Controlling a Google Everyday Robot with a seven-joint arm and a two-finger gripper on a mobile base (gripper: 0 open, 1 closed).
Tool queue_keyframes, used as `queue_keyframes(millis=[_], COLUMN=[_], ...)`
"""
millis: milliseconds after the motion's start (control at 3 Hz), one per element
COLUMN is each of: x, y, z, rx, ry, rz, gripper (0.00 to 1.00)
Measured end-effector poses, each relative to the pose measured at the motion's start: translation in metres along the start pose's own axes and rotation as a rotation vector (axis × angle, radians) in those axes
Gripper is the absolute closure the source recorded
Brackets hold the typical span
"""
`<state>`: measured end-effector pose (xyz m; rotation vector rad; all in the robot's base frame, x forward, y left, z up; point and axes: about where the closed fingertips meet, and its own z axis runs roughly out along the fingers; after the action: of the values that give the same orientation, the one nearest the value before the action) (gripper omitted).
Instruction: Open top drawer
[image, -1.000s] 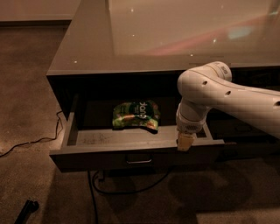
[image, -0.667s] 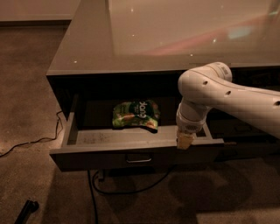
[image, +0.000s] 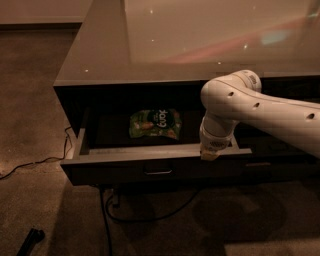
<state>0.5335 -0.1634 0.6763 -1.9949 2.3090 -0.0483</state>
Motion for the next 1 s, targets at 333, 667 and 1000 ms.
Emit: queue_keyframes(millis=[333, 667, 1000], x=[0.002, 0.005, 0.012], y=[0.000, 0.007, 0.018], z=[-0.004, -0.011, -0.010], rx=[0.011, 0.026, 0.005], ry=[0.012, 0.023, 0.045], rz=[0.009, 0.017, 0.026], gripper=[1.00, 1.00, 1.00])
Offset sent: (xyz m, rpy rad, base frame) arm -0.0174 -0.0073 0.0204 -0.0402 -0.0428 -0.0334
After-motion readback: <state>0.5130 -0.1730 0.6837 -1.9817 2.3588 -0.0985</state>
